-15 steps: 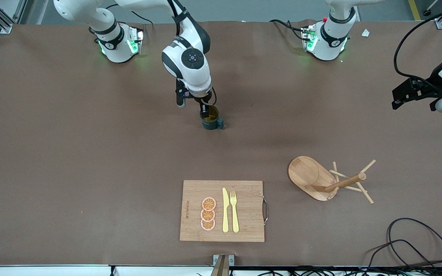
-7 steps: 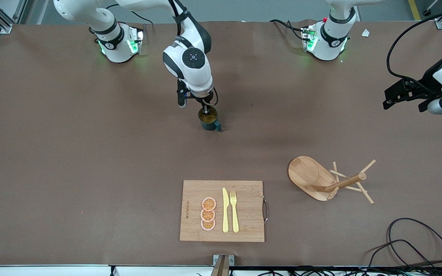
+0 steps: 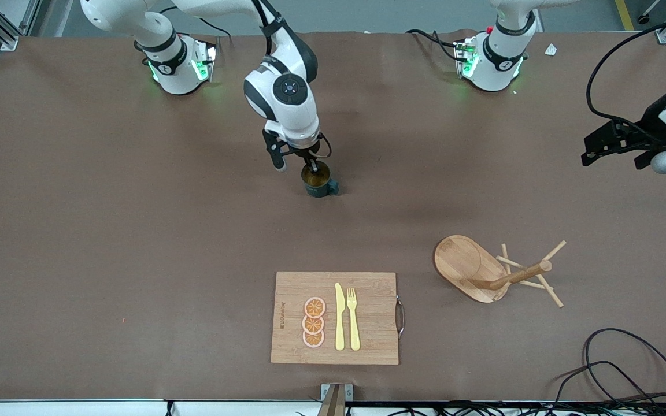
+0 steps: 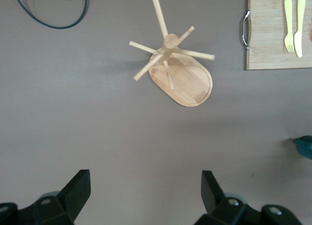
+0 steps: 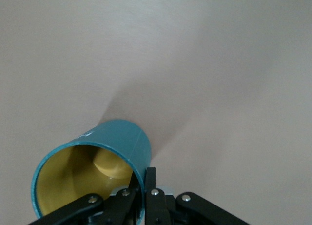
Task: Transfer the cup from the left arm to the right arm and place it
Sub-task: 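Grasp the mug with the right gripper while the left gripper releases, withdraws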
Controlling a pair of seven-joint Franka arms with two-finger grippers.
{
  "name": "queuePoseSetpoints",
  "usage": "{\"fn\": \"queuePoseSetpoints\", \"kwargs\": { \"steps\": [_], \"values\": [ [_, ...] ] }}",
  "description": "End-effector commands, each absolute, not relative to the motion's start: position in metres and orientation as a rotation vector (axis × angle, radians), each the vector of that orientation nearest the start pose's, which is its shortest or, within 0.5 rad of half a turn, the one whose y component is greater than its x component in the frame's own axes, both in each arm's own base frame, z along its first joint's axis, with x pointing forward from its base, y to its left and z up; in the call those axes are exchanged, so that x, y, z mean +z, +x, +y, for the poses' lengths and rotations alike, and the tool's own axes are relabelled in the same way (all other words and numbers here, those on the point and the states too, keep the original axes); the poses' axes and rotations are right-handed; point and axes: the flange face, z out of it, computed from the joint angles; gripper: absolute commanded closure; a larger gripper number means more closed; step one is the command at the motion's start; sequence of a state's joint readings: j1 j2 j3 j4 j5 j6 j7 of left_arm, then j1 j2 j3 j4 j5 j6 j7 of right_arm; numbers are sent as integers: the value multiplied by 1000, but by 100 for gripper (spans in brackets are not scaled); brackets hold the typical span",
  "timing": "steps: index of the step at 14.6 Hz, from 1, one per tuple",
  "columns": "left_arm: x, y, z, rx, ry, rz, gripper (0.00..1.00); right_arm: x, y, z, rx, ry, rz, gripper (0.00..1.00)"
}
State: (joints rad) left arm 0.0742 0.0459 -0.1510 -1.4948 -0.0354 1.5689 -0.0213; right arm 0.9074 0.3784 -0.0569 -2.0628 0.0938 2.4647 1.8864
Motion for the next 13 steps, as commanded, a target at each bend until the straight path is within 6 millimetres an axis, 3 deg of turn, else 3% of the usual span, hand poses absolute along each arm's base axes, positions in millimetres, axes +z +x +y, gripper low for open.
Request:
{"fn": "queuePoseSetpoints", "kwargs": {
  "steps": [1,7,13],
  "values": [
    [637,569,-37,-76,-3183,78,0,253,408,436,36,-2806,1319,100],
    [640,579,-47,-186,-3185,80,0,266,431,398,95,-3072,701,100],
    [639,578,-49,-176,-3184,104,0,307,469,321,197,-3153,44,100]
  ]
}}
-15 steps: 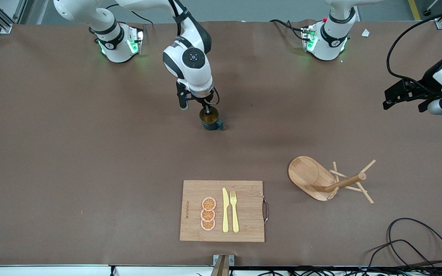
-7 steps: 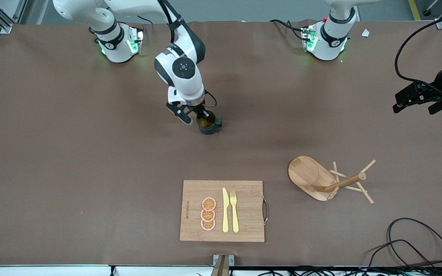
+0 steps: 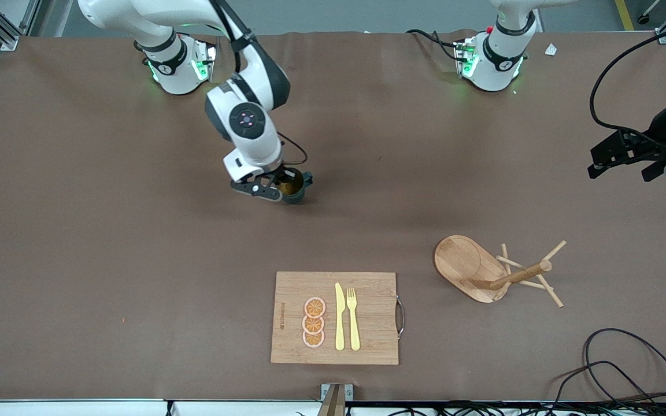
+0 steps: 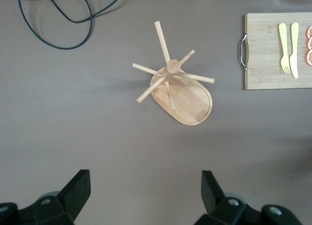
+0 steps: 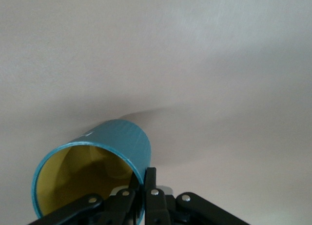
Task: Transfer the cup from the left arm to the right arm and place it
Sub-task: 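Grasp the mug with the right gripper while the left gripper releases, withdraws, then carry the mug with the right gripper away from the stand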
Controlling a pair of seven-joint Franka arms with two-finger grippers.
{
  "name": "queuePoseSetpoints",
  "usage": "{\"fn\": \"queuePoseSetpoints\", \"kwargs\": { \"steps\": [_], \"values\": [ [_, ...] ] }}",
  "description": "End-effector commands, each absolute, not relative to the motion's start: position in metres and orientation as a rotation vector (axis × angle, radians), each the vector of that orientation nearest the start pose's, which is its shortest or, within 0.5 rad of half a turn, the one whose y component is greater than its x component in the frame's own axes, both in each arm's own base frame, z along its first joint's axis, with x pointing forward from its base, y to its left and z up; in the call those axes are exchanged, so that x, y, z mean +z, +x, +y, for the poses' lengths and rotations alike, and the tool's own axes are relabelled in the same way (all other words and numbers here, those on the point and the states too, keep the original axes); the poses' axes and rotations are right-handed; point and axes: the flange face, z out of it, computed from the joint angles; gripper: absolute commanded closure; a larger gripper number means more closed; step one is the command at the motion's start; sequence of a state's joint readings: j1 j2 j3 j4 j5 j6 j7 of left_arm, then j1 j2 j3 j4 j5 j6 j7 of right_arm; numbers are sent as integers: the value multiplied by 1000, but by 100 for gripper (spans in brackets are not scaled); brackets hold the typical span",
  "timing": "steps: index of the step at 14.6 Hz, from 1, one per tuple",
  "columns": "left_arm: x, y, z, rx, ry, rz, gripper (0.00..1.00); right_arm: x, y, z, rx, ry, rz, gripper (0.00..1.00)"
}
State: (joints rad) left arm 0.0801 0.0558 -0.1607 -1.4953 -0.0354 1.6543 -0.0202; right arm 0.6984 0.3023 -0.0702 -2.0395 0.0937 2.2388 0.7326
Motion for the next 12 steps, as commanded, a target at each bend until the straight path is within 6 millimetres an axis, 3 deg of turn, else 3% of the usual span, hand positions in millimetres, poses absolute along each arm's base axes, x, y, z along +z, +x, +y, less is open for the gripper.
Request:
{"fn": "queuePoseSetpoints", "kwargs": {
  "steps": [1,5,9,12],
  "values": [
    [639,578,-50,-176,-3184,109,0,310,472,307,201,-3145,-57,99],
    [640,578,-51,-179,-3184,117,0,311,484,245,210,-3076,-482,99],
    [639,578,-51,-176,-3184,114,0,306,499,176,190,-2905,-1012,99],
    [638,578,-49,-174,-3185,109,0,306,513,131,168,-2757,-1317,99]
  ]
}}
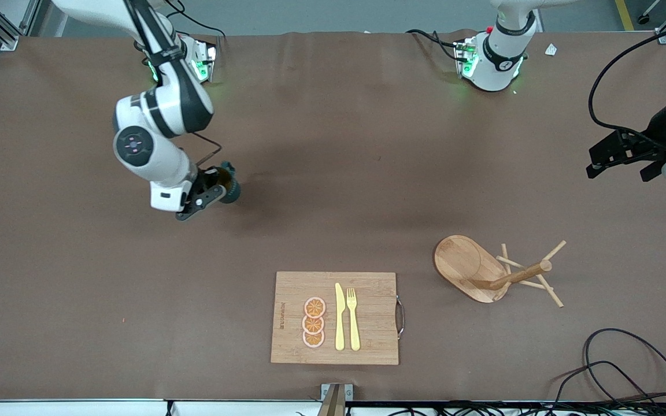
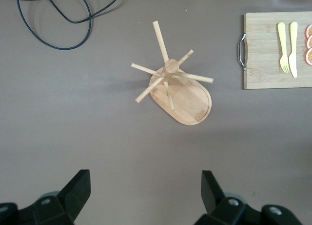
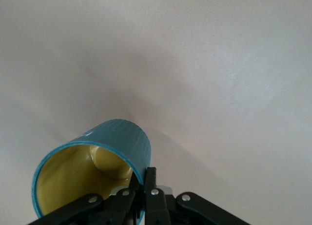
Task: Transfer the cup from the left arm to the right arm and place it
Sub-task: 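Carry the mug with the right gripper away from the stand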
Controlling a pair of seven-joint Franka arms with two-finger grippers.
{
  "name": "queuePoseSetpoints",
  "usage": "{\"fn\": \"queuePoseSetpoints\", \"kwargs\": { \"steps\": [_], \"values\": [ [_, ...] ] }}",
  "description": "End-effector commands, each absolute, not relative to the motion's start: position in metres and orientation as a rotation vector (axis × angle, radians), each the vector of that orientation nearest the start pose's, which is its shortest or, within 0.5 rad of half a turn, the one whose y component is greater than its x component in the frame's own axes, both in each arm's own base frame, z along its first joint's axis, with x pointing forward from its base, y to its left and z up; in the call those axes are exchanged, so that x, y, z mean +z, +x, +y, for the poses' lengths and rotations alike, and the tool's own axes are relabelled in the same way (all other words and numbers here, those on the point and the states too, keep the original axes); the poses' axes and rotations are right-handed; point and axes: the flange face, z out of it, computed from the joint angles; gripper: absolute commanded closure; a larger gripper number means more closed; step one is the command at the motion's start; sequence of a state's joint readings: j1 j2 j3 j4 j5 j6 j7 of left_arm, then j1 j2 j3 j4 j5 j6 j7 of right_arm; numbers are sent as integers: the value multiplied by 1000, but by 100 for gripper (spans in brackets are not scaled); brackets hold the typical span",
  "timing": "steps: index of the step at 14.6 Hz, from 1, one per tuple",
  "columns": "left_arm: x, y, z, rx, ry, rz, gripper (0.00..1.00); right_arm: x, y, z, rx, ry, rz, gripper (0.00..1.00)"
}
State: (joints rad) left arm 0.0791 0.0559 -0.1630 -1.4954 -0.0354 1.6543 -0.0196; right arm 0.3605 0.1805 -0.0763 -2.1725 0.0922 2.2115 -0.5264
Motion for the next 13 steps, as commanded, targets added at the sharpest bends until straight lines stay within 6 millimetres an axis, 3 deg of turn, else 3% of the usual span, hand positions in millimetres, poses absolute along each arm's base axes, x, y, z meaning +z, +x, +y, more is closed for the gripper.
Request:
{"fn": "queuePoseSetpoints", "kwargs": {
  "steps": [1,8,13],
  "values": [
    [638,578,-50,-173,-3186,102,0,306,516,120,159,-2709,-1416,99],
    [638,578,-50,-173,-3187,95,0,307,539,13,54,-2296,-2087,99],
    [638,578,-49,-173,-3187,90,0,298,542,0,117,-1943,-2466,99]
  ]
}}
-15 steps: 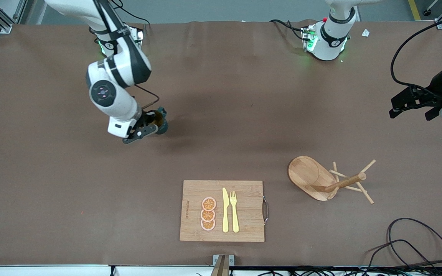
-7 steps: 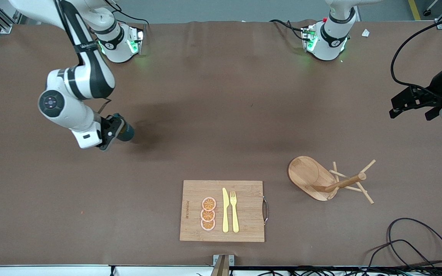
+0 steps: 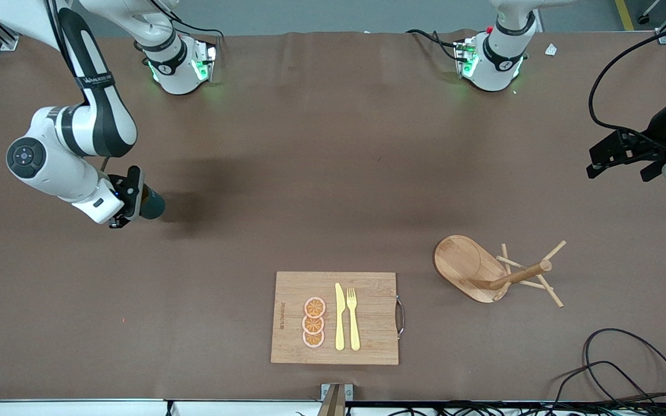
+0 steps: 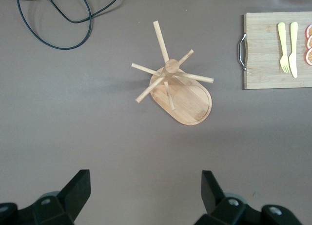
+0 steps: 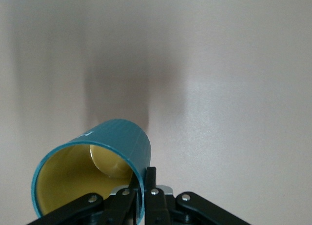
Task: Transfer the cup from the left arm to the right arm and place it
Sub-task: 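Carry the mug with the right gripper away from the stand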
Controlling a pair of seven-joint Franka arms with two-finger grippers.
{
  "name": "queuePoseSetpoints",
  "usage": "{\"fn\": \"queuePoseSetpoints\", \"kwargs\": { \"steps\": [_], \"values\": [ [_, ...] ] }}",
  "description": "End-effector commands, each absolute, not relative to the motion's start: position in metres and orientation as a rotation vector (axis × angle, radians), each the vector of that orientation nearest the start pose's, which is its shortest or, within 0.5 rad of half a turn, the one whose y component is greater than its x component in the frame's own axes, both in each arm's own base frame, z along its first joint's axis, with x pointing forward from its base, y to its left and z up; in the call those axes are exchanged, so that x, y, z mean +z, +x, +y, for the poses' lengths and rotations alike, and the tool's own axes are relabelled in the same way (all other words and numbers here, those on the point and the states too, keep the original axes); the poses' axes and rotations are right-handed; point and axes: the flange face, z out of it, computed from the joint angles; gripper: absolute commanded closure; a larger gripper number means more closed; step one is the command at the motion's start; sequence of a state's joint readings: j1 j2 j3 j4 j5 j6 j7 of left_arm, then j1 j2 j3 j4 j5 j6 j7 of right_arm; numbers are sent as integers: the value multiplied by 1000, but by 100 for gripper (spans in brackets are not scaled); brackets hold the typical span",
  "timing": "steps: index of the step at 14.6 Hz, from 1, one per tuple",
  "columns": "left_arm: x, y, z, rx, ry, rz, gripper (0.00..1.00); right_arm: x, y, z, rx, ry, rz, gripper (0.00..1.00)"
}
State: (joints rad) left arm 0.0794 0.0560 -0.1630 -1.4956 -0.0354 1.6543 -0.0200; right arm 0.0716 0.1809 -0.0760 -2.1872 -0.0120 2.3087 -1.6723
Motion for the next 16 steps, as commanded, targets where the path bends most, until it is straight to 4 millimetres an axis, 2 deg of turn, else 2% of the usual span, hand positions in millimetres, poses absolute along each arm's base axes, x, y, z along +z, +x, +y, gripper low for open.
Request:
{"fn": "queuePoseSetpoints", "kwargs": {
  "steps": [1,3,5,7,10,12,16],
  "values": [
    [638,578,-49,-171,-3187,90,0,296,544,0,-125,1864,2510,99],
    [638,578,-49,-171,-3187,90,0,288,548,-2,-115,1686,2617,99],
    [638,578,-49,-171,-3187,90,0,276,557,-30,-63,1528,2671,99],
    [638,578,-49,-171,-3187,92,0,265,564,-35,-47,1336,2752,98],
    [638,578,-49,-171,-3186,99,0,250,563,-35,-64,1274,2803,99],
    [638,578,-49,-171,-3186,102,0,251,564,-31,-61,1184,2843,99],
    [638,578,-49,-171,-3186,104,0,249,562,-29,-54,1139,2873,99]
  ]
}}
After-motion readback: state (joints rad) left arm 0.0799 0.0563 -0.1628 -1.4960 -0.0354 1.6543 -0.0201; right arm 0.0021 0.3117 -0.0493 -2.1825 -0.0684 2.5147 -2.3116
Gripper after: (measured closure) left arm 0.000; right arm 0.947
